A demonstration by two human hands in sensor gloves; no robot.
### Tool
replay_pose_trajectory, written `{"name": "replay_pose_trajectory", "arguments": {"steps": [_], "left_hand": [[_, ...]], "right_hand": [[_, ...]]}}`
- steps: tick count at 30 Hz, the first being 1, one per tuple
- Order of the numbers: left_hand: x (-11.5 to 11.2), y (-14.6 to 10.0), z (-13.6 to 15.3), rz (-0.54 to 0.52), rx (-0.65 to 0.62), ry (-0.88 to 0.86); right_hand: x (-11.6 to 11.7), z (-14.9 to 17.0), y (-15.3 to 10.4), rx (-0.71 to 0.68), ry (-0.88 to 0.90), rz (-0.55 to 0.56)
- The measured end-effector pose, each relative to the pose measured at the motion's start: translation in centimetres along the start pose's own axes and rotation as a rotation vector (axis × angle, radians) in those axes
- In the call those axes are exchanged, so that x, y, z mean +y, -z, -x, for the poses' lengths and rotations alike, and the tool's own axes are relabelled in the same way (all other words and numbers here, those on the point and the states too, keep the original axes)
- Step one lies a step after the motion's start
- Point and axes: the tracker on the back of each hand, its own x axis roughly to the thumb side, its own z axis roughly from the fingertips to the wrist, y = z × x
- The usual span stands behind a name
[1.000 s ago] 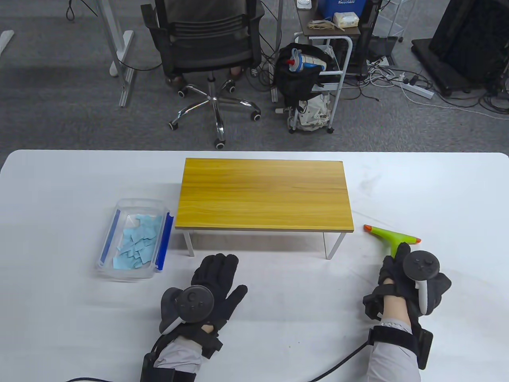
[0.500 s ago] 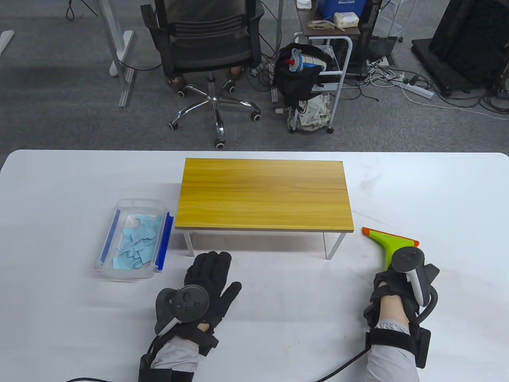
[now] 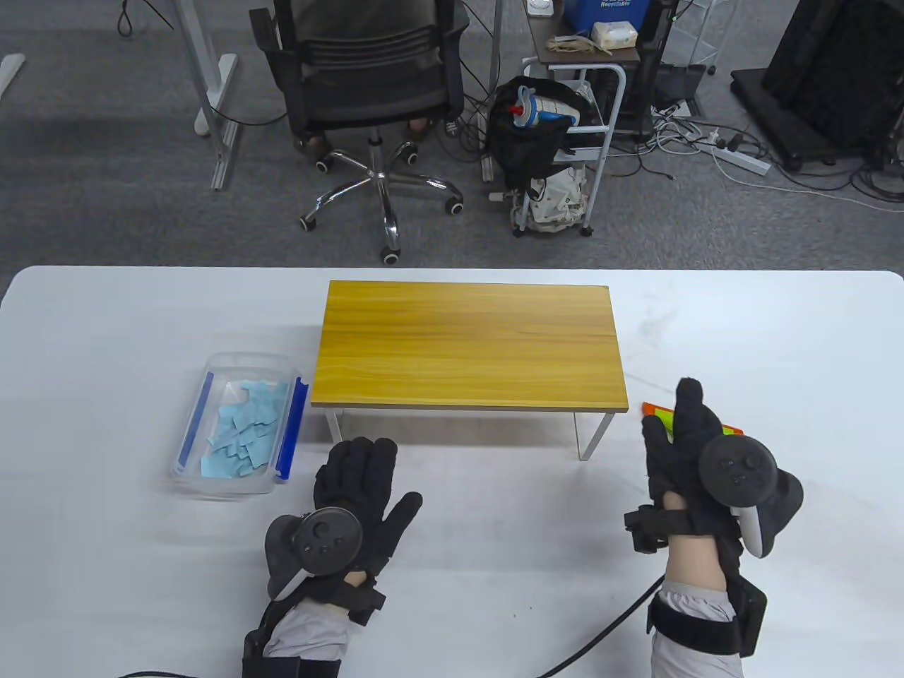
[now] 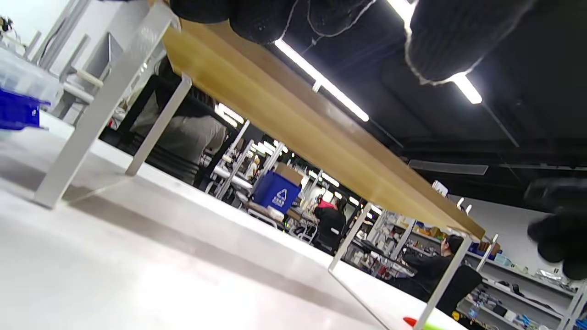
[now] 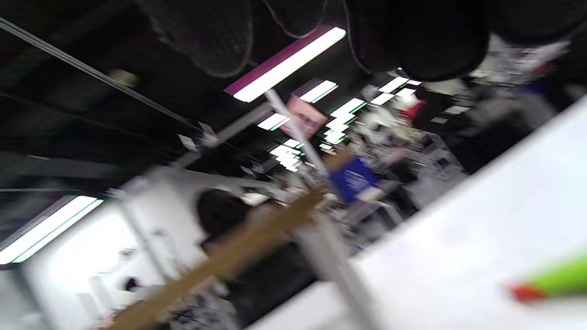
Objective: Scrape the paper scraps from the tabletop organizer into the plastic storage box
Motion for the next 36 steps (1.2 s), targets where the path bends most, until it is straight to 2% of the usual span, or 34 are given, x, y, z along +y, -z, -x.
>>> {"name": "replay_pose_trajectory", "arguments": {"steps": [3, 5, 9, 12, 14, 16, 20, 26, 36], "left_hand": [[0.4, -0.4, -0.3, -0.036, -0.012, 0.026], [0.3, -0.5, -0.5, -0.037, -0.021, 0.046], [-0.7, -0.4, -0.6, 0.001, -0.033, 0.065], [-2.0, -0.1, -0.3, 0.098, -0.007, 0.091], [-3.1, 0.2, -0.2, 0.214, 0.031, 0.126], [-3.7, 0.3, -0.3, 0.269, 0.045, 0.157], [-3.8, 0.3, -0.6, 0.270, 0.043, 0.164], [-3.3, 0.4, -0.1, 0.258, 0.074, 0.135], [-2.5, 0.2, 0.8, 0.229, 0.134, 0.082]], "right_hand": [[1.5, -2.9, -1.6, -0.183, 0.008, -0.072], [2.6, -3.9, -2.9, -0.237, -0.028, -0.128], [6.4, -2.5, -4.8, -0.280, -0.133, -0.179], [8.6, -0.7, -5.3, -0.247, -0.165, -0.328], [9.7, -0.4, -5.4, -0.220, -0.229, -0.384], [10.3, -0.7, -5.8, -0.219, -0.305, -0.437], [11.1, -0.8, -6.1, -0.248, -0.389, -0.455], [11.2, 0.1, -5.9, -0.176, -0.332, -0.487], [11.1, 0.1, -5.9, -0.154, -0.287, -0.482]]}}
